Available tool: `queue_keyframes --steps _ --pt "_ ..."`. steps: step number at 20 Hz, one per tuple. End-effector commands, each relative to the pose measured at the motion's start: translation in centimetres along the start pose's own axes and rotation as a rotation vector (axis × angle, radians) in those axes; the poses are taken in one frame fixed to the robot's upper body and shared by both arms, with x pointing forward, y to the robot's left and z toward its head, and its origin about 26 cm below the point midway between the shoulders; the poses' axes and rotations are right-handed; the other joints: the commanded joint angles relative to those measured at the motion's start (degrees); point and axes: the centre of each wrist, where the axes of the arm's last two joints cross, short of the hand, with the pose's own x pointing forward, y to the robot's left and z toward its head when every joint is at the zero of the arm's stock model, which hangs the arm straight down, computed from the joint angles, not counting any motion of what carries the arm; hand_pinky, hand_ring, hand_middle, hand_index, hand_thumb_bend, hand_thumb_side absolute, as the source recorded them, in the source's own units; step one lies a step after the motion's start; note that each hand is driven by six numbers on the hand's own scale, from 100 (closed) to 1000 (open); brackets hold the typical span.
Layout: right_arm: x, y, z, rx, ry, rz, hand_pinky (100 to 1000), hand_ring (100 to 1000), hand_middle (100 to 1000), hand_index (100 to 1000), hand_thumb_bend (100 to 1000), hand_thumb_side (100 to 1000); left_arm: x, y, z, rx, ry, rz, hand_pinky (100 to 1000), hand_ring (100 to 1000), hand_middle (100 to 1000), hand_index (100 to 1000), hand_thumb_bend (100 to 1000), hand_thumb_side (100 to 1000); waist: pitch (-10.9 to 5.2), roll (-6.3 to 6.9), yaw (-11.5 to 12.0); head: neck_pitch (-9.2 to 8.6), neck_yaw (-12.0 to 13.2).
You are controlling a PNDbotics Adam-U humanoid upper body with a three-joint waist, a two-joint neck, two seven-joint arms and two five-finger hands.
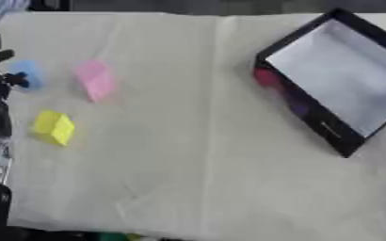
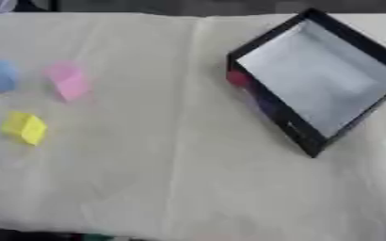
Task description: Pick up the objects with one hand, pass them to the other hand, and then place them into the box on the other side of the table.
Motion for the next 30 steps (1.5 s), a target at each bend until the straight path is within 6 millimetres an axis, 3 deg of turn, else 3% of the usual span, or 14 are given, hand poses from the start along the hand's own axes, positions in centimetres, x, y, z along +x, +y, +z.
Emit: queue_keyframes --steps 1,17,21,25,26,27,30 --pt "1.4 -0.8 -0.6 -0.011 -0.046 0.029 887 814 923 915 100 621 1.2 0.4 -0.4 0.007 -0.043 -0.013 780 330 692 818 567 645 -0.42 -0.34 -0.13 0.5 -0.81" --pt "1.8 -1.0 -0.9 -0.031 -0.066 0.025 886 813 923 915 100 621 2.4 0.8 -0.9 0.034 -0.094 -0.039 786 337 701 828 570 648 0.77 -0.42 -0.66 1.59 -1.36" --pt "1.9 -1.1 -0.9 -0.031 -0.066 0.031 886 813 923 915 100 620 4.4 1.8 -2.2 0.027 -0.153 -0.163 799 358 718 840 565 662 0.66 -0.07 -0.61 1.9 -1.21" --pt "1.9 -1.1 -0.9 -0.026 -0.065 0.036 886 813 922 914 100 620 7.1 3.2 -4.2 0.02 -0.202 -0.353 817 389 735 852 601 618 0.49 0.32 -0.54 2.21 -1.07" --pt "1.9 -1.1 -0.9 -0.025 -0.065 0.038 886 813 922 914 100 622 7.7 3.5 -4.7 0.011 -0.207 -0.408 823 402 739 855 595 683 0.46 0.42 -0.51 2.27 -1.02" --pt "2.0 -1.1 -0.9 -0.024 -0.065 0.04 886 813 922 914 100 619 8.3 3.9 -5.2 -0.003 -0.211 -0.464 829 413 744 860 622 602 0.44 0.5 -0.49 2.29 -0.98" --pt "2.1 -1.3 -1.0 -0.018 -0.066 0.051 886 813 922 914 100 617 10.0 5.2 -6.8 -0.066 -0.194 -0.619 845 445 762 879 656 583 0.4 0.7 -0.48 2.27 -0.78"
